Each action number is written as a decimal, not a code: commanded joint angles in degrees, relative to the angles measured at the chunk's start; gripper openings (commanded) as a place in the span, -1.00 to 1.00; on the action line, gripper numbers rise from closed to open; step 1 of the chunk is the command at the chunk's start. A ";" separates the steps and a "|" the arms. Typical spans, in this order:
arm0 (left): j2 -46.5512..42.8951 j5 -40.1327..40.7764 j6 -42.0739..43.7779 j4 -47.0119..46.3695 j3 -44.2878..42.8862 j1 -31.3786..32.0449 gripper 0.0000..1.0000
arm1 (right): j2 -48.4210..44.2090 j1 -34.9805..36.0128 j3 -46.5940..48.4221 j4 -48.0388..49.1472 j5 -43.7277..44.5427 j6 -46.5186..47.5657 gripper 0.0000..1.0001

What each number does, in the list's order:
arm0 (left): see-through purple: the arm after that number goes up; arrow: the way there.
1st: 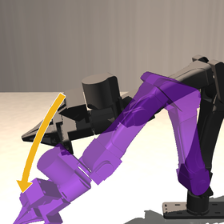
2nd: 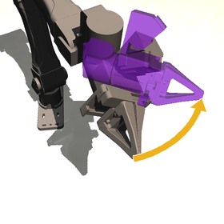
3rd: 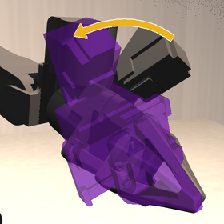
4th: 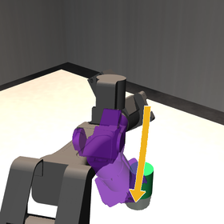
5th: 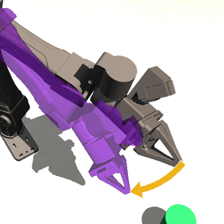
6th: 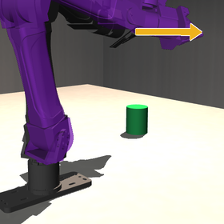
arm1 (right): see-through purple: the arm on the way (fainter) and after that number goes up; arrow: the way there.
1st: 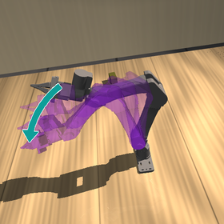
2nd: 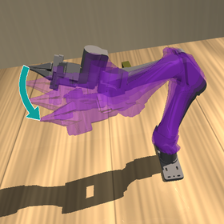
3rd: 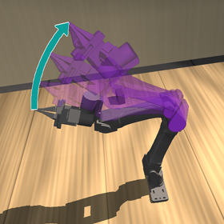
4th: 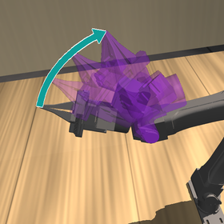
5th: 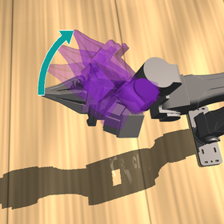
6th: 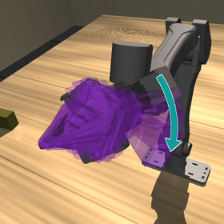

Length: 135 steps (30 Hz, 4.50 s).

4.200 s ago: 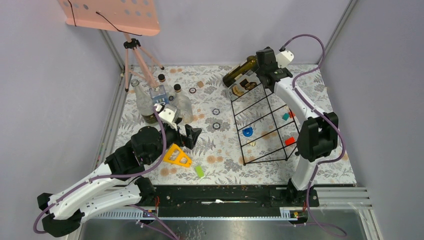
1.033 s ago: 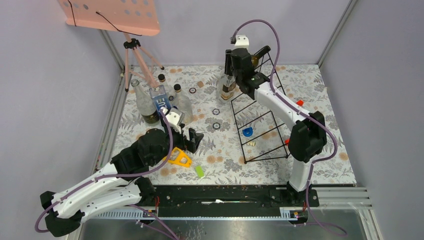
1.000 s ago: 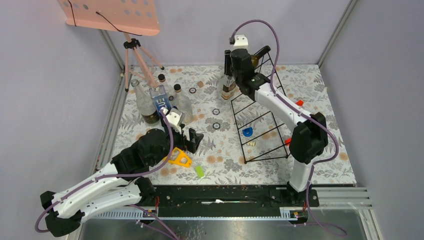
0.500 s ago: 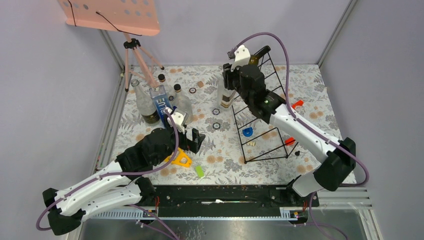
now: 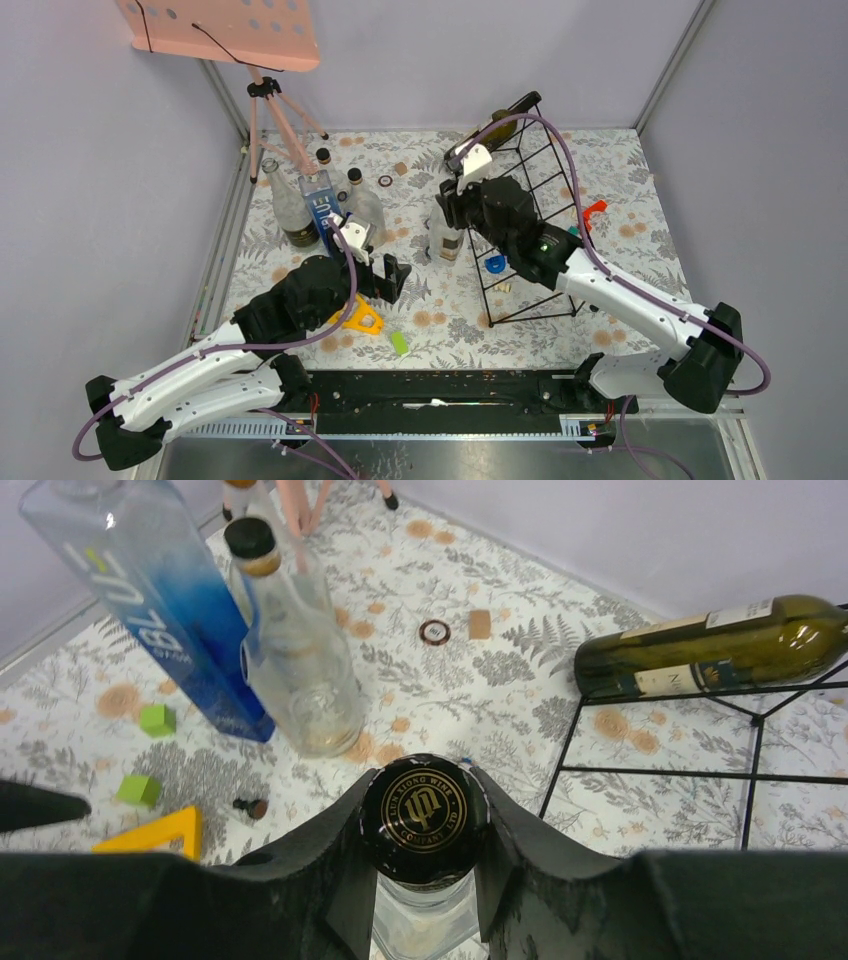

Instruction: Take the wine bottle off the wine rack

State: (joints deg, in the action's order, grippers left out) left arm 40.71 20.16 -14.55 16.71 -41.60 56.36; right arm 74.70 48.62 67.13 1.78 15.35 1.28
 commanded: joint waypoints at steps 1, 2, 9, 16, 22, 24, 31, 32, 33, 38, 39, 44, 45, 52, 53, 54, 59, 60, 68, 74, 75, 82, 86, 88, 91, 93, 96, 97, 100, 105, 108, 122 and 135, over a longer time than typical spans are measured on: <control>0.38 2.60 1.17 -4.01 -0.16 0.22 0.93 | -5.77 2.13 -1.00 8.57 0.46 1.79 -1.00; 0.70 2.80 1.07 -3.72 -0.69 0.16 0.93 | -6.47 2.44 -1.83 8.85 0.47 1.87 -1.00; 0.01 3.86 -1.56 -3.81 -0.44 0.20 0.94 | -9.92 4.72 -7.14 9.60 -1.01 3.23 -1.00; -0.75 4.64 -2.24 -3.64 -0.29 0.24 0.94 | -12.76 6.02 -13.26 10.66 -3.13 0.16 -1.00; 2.03 4.46 -2.45 -3.70 -2.07 0.22 0.95 | -13.96 6.22 -16.50 10.26 -6.05 -2.51 -0.79; 3.21 4.24 -2.78 -3.90 -2.48 0.18 0.95 | -13.96 6.22 -16.95 9.58 -6.69 -3.20 -0.41; 4.97 4.40 -3.38 -4.66 -2.32 0.22 0.96 | -13.70 6.21 -16.60 5.28 -5.93 -3.63 0.74; 4.94 4.55 -3.45 -4.79 -2.14 0.16 0.96 | -13.56 6.21 -16.05 4.04 -5.87 -3.63 0.79; 4.88 4.62 -3.47 -4.98 -1.94 0.18 0.96 | -13.44 6.22 -15.60 2.77 -5.74 -3.65 0.85; 5.07 4.87 -3.21 -4.95 -1.90 0.18 0.97 | -13.52 6.16 -13.78 -3.79 -2.89 -4.30 0.97; 4.99 5.00 -3.27 -5.05 -1.84 0.18 0.97 | -13.79 6.14 -13.45 -5.48 -2.73 -4.46 0.99; 4.75 5.10 -3.32 -5.71 -0.86 0.16 0.98 | -15.94 6.12 -13.18 -8.19 -2.47 -6.53 0.99; 4.83 5.07 -3.19 -5.80 -0.77 0.16 0.97 | -16.45 6.06 -13.28 -8.31 -2.31 -6.75 0.99; 4.54 5.00 -2.46 -5.54 -1.11 0.20 0.97 | -17.71 6.05 -8.91 -13.64 -2.85 -6.80 0.99; 4.36 4.81 -2.42 -5.61 -1.19 0.18 0.97 | -17.87 6.03 -8.22 -14.37 -3.26 -6.81 0.99; 4.16 4.69 -2.42 -5.78 -1.20 0.17 0.97 | -18.10 6.04 -7.45 -15.09 -3.65 -6.82 0.99; 4.04 3.71 -1.70 -6.86 -1.77 0.16 0.97 | -18.27 5.41 -3.10 -19.26 -5.35 -8.19 0.99; 4.34 3.66 -1.37 -6.86 -2.23 0.09 0.97 | -18.17 4.76 -2.36 -20.15 -5.88 -9.05 0.99; 7.29 -2.34 0.89 -9.97 -4.04 -3.58 0.97 | -16.85 -6.60 3.26 -25.62 -21.60 -19.03 0.99; 8.91 -8.62 2.74 -15.52 -3.76 -7.39 0.98 | -19.68 -9.22 5.05 -28.11 -22.61 -21.60 0.99; 9.34 -9.21 3.39 -16.29 -3.79 -7.52 0.97 | -20.29 -9.60 5.13 -28.77 -21.94 -22.07 0.99; 13.38 -20.53 7.25 -20.83 -5.10 -8.21 0.97 | -22.72 -11.03 4.07 -33.17 -13.88 -22.62 0.99; 10.68 -23.92 8.58 -20.44 -3.32 -8.19 0.98 | -23.47 -11.00 3.24 -33.89 -12.90 -21.36 0.99; 9.01 -24.77 8.97 -19.89 -2.09 -8.11 0.97 | -23.73 -11.05 2.65 -33.91 -12.22 -20.58 0.99; 7.87 -24.81 6.46 -22.53 -0.04 -8.07 0.98 | -23.62 -11.01 1.90 -33.87 -9.46 -20.11 0.99; 8.71 -24.07 4.28 -26.23 0.92 -7.23 0.97 | -23.47 -11.03 1.57 -34.03 -6.92 -20.41 0.99; 12.07 -19.51 2.87 -30.70 0.66 -3.90 0.97 | -23.07 -11.15 1.74 -34.80 -5.93 -20.81 0.99; 14.15 -17.32 2.86 -31.99 0.09 -2.67 0.98 | -22.81 -11.22 1.87 -35.01 -6.18 -21.09 0.99; 18.33 -12.78 2.00 -35.23 -0.56 -0.22 0.97 | -22.86 -11.22 1.53 -35.09 -7.44 -21.56 0.99; 23.27 -4.90 1.49 -38.46 -1.54 2.93 0.97 | -23.93 -11.34 0.71 -35.10 -8.16 -22.02 0.99; 26.15 0.47 1.68 -38.22 -3.44 3.80 0.93 | -24.24 -11.34 -0.03 -35.17 -8.49 -21.90 0.99; 32.66 3.57 0.94 -27.77 -11.09 4.37 0.03 | -26.25 -11.28 -3.05 -35.10 -8.56 -20.45 0.99; 28.33 10.32 5.04 -23.21 -10.22 0.93 -1.00 | -25.16 -11.27 -3.25 -35.04 -9.00 -19.99 0.99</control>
State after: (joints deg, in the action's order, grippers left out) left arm 72.42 25.34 -13.13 -8.08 -50.89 60.47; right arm 49.34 37.74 63.99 -34.02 6.48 -19.66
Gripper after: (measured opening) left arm 0.348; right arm 0.993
